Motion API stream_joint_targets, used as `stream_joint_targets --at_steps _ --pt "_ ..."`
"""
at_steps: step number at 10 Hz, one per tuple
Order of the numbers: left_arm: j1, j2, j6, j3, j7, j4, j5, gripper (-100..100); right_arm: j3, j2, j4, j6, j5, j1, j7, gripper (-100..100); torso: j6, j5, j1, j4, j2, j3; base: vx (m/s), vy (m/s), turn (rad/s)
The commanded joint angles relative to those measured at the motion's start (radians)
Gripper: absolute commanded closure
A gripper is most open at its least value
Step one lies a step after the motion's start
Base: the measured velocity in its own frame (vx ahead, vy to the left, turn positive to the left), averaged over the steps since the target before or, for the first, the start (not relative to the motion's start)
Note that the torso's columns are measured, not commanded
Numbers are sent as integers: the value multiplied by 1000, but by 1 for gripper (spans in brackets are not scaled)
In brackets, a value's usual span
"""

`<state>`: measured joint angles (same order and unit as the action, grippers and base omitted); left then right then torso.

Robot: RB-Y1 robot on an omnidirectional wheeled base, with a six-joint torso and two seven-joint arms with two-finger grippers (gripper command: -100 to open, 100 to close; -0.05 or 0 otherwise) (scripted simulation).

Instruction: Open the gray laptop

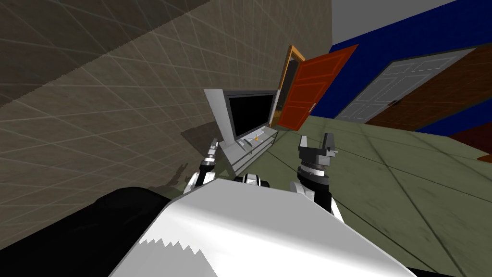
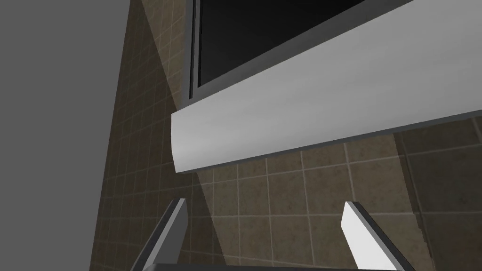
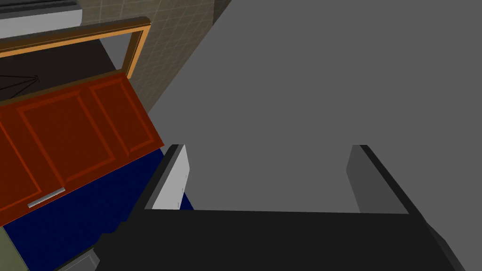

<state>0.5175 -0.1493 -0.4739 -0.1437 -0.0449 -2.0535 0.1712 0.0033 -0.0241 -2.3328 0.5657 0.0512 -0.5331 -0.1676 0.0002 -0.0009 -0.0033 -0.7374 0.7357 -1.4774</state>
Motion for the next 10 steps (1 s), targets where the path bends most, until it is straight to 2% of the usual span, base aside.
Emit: stream_joint_targets --at_steps 1,4,5,6,7,8,9,10 --pt "-2 -13 49 -72 14 87 29 -100 0 0 0 0 0 0 0 0 0 0 1 0 0 0 95 -186 -125" --pt "-7 -16 104 -162 30 191 63 -100 0 0 0 0 0 0 0 0 0 1 2 -1 4 2 82 -205 -158" --pt "-7 -16 104 -164 30 201 63 -100 0 0 0 0 0 0 0 0 0 1 3 -1 3 2 64 -113 -51" --pt "-9 -16 123 -195 35 232 74 -100 0 0 0 0 0 0 0 0 -1 2 8 -1 4 2 65 -92 -99" --pt "-9 -16 123 -195 35 240 74 -100 0 0 0 0 0 0 0 0 0 2 8 -1 3 2 47 -69 -55" --pt "-10 -16 140 -227 40 275 84 -100 0 0 0 0 0 0 0 0 0 2 7 -1 4 2 54 -85 -134" --pt "-10 -16 140 -227 40 280 84 -100 0 0 0 0 0 0 0 0 0 1 3 -1 2 2 52 -71 -54" --pt "-11 -16 158 -259 44 316 95 -100 0 0 0 0 0 0 0 0 -1 1 3 -1 2 1 68 -103 -97"
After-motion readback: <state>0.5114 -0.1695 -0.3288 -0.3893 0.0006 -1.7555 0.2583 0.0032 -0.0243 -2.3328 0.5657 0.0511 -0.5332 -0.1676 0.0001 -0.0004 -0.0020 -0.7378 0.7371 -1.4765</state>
